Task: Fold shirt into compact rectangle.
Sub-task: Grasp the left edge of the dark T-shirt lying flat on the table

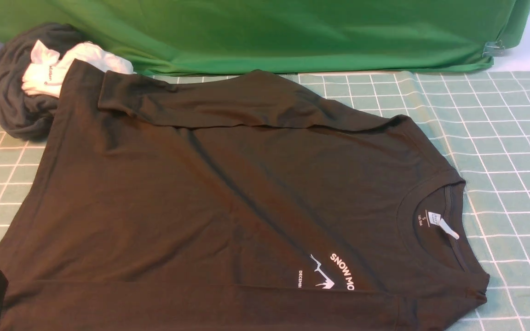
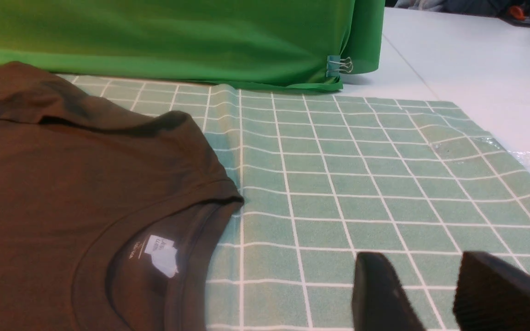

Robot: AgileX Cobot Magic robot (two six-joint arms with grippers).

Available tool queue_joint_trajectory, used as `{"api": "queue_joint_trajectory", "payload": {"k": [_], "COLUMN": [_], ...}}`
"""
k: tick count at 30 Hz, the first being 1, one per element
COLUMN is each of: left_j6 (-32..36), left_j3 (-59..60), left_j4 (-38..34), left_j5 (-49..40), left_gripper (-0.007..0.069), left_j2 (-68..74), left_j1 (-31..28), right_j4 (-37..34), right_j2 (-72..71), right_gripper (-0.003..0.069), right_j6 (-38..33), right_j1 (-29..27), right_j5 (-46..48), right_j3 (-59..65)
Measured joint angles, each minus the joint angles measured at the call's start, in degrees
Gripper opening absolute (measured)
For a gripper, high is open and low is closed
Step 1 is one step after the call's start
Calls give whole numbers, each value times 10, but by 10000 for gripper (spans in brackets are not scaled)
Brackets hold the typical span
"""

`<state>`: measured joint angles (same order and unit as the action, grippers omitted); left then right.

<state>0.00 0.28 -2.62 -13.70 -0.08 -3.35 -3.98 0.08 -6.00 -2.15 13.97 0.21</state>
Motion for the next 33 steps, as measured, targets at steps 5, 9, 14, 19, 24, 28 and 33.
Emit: {"api": "queue_joint_trajectory", "payload": {"k": [5, 9, 14, 19, 24, 28, 33], "left_j6": [0, 0, 0, 6, 0, -73, -107], "left_j3": [0, 0, 0, 0, 0, 0, 0], "left_j4": [0, 0, 3, 38, -35, -188, -217], "left_j5": [0, 0, 0, 18, 94, 172, 218], "left_gripper": [14, 14, 14, 14, 14, 14, 14], "left_j2": [0, 0, 0, 0, 0, 0, 0], "left_j1": [0, 0, 0, 0, 0, 0, 0], "right_j4": [0, 0, 0, 0, 0, 0, 0], "right_j2": [0, 0, 0, 0, 0, 0, 0], "right_gripper": [244, 244, 244, 244, 244, 244, 244], "right_j6": [0, 0, 0, 0, 0, 0, 0], "right_j1": [0, 0, 0, 0, 0, 0, 0], "right_j5": [0, 0, 0, 0, 0, 0, 0], "right_j3": [0, 0, 0, 0, 0, 0, 0]}}
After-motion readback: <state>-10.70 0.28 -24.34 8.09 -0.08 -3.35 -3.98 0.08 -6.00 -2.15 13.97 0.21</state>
